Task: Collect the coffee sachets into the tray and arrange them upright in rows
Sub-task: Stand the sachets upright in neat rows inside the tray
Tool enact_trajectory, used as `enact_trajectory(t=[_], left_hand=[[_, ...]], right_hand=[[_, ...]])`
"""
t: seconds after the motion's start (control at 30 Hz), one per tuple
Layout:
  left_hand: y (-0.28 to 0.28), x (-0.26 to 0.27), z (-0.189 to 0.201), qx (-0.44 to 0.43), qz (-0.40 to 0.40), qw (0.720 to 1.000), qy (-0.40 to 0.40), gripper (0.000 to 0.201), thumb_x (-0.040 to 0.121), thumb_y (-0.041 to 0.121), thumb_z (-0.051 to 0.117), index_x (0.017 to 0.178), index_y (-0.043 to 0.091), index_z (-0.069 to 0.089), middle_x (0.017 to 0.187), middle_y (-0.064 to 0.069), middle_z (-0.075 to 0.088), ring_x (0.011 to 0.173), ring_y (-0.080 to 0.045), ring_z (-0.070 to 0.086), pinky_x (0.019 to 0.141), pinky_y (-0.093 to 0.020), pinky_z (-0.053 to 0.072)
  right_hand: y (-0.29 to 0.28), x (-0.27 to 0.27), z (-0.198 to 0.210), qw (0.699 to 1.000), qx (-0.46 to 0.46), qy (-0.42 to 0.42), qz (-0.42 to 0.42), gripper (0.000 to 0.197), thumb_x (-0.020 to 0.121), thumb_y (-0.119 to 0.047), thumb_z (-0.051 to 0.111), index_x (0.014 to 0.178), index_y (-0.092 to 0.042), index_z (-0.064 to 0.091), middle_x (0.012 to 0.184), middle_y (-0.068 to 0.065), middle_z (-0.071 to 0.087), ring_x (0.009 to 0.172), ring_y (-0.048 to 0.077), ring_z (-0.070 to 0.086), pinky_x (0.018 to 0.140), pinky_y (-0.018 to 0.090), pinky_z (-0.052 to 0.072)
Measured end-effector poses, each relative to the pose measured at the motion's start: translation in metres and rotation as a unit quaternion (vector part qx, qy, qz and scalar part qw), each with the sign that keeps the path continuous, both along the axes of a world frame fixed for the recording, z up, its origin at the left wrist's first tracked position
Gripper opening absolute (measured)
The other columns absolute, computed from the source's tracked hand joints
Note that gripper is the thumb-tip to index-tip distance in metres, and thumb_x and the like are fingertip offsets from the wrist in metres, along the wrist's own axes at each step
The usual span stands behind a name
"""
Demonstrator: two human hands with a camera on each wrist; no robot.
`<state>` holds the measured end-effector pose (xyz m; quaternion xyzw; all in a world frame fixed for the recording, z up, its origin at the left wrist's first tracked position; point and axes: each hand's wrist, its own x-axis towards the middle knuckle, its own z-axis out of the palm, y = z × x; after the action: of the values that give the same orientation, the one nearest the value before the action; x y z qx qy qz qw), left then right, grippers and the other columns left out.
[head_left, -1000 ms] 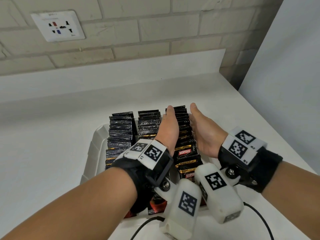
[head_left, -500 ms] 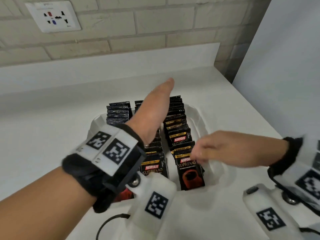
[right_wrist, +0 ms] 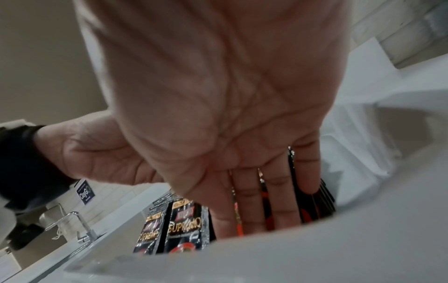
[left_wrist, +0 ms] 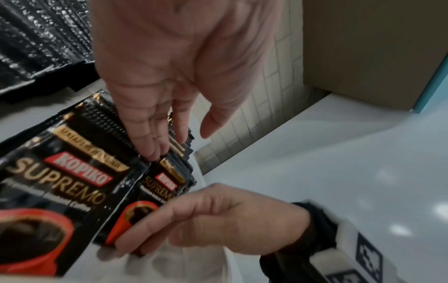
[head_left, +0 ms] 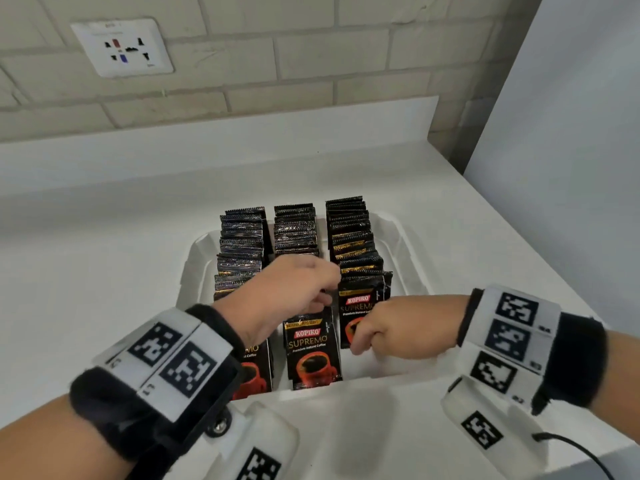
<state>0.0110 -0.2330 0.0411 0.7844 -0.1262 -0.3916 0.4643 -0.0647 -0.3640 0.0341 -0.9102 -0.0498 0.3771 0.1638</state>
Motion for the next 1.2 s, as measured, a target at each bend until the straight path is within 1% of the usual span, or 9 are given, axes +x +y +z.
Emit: enact_trajectory(t=[0.13, 0.3, 0.47, 0.67, 0.77, 0.87, 0.97, 1.1, 1.2], left_hand=[[-0.008, -0.008, -0.001, 0.028, 0.017, 0.999, 0.001, 0.004, 0.09, 0.015, 0.057, 0.088, 0.018, 0.06, 0.1, -0.007, 0.062, 0.099, -0.018, 0.059, 0.097, -0.031, 0.047], [-0.02, -0.006, 0.001, 0.031, -0.001, 0.998, -0.061, 0.046, 0.089, 0.022, 0.057, 0.132, 0.013, 0.045, 0.098, -0.001, 0.06, 0.087, -0.01, 0.057, 0.09, -0.03, 0.047], [-0.027, 0.0, -0.002, 0.007, 0.038, 0.999, -0.01, 0.031, 0.092, 0.026, 0.053, 0.121, 0.012, 0.051, 0.116, -0.001, 0.058, 0.116, -0.015, 0.049, 0.108, -0.034, 0.035], [-0.04, -0.007, 0.001, -0.065, 0.088, 0.993, 0.042, 0.036, 0.102, 0.023, 0.033, 0.066, 0.021, 0.038, 0.031, 0.019, 0.047, 0.033, 0.01, 0.047, 0.044, -0.009, 0.041], [-0.048, -0.001, -0.009, -0.088, 0.118, 0.986, 0.084, 0.034, 0.102, 0.032, 0.032, 0.079, 0.018, 0.052, 0.061, 0.006, 0.064, 0.055, 0.002, 0.058, 0.041, -0.008, 0.042], [-0.053, 0.0, -0.009, -0.099, 0.136, 0.978, 0.126, 0.049, 0.099, 0.046, 0.029, 0.123, 0.011, 0.055, 0.118, -0.008, 0.064, 0.105, -0.02, 0.061, 0.085, -0.03, 0.051], [-0.056, 0.0, -0.012, -0.11, 0.143, 0.975, 0.132, 0.056, 0.098, 0.05, 0.027, 0.136, 0.014, 0.046, 0.13, -0.011, 0.057, 0.119, -0.027, 0.054, 0.104, -0.045, 0.041], [-0.061, 0.001, -0.017, -0.129, 0.154, 0.968, 0.153, 0.052, 0.099, 0.049, 0.028, 0.123, 0.014, 0.056, 0.11, -0.013, 0.067, 0.099, -0.028, 0.065, 0.085, -0.04, 0.052], [-0.063, 0.001, -0.022, -0.128, 0.162, 0.964, 0.165, 0.056, 0.097, 0.053, 0.029, 0.127, 0.013, 0.055, 0.11, -0.014, 0.067, 0.097, -0.029, 0.066, 0.087, -0.043, 0.052]], right_hand=[[-0.006, -0.003, -0.002, 0.999, 0.037, -0.005, -0.021, 0.037, 0.095, -0.008, 0.036, 0.124, -0.015, 0.058, 0.129, -0.005, 0.056, 0.118, 0.011, 0.049, 0.101, 0.022, 0.035], [-0.012, -0.009, -0.004, 0.994, 0.091, -0.008, -0.063, 0.037, 0.095, -0.008, 0.036, 0.123, -0.017, 0.058, 0.127, -0.008, 0.057, 0.115, 0.005, 0.05, 0.099, 0.015, 0.036], [-0.021, -0.012, 0.005, 0.981, 0.155, -0.018, -0.113, 0.033, 0.095, -0.008, 0.039, 0.114, -0.023, 0.062, 0.106, -0.01, 0.063, 0.099, 0.002, 0.058, 0.095, 0.019, 0.043], [-0.039, -0.014, 0.013, 0.815, 0.32, -0.203, -0.439, 0.019, 0.092, -0.013, 0.047, 0.096, -0.025, 0.061, 0.084, -0.003, 0.059, 0.082, 0.009, 0.056, 0.077, 0.02, 0.046], [-0.037, -0.014, 0.003, 0.732, 0.402, -0.161, -0.526, 0.034, 0.093, -0.029, 0.046, 0.125, -0.018, 0.05, 0.112, 0.0, 0.051, 0.109, 0.012, 0.049, 0.102, 0.028, 0.037], [-0.03, -0.01, -0.005, 0.709, 0.419, -0.097, -0.559, 0.061, 0.092, -0.043, 0.042, 0.144, -0.016, 0.025, 0.145, 0.003, 0.033, 0.136, 0.013, 0.028, 0.115, 0.032, 0.022], [-0.023, -0.003, -0.008, 0.694, 0.431, -0.065, -0.572, 0.071, 0.09, -0.054, 0.036, 0.147, -0.016, 0.016, 0.153, 0.005, 0.019, 0.142, 0.013, 0.015, 0.115, 0.034, 0.014], [-0.017, 0.004, -0.014, 0.69, 0.438, -0.056, -0.574, 0.052, 0.094, -0.053, 0.024, 0.133, -0.02, 0.035, 0.124, -0.013, 0.047, 0.13, 0.011, 0.036, 0.105, 0.029, 0.023], [-0.011, 0.007, -0.017, 0.669, 0.456, -0.05, -0.584, 0.033, 0.095, -0.051, 0.022, 0.1, -0.036, 0.051, 0.075, -0.014, 0.065, 0.072, -0.003, 0.063, 0.073, 0.016, 0.046]])
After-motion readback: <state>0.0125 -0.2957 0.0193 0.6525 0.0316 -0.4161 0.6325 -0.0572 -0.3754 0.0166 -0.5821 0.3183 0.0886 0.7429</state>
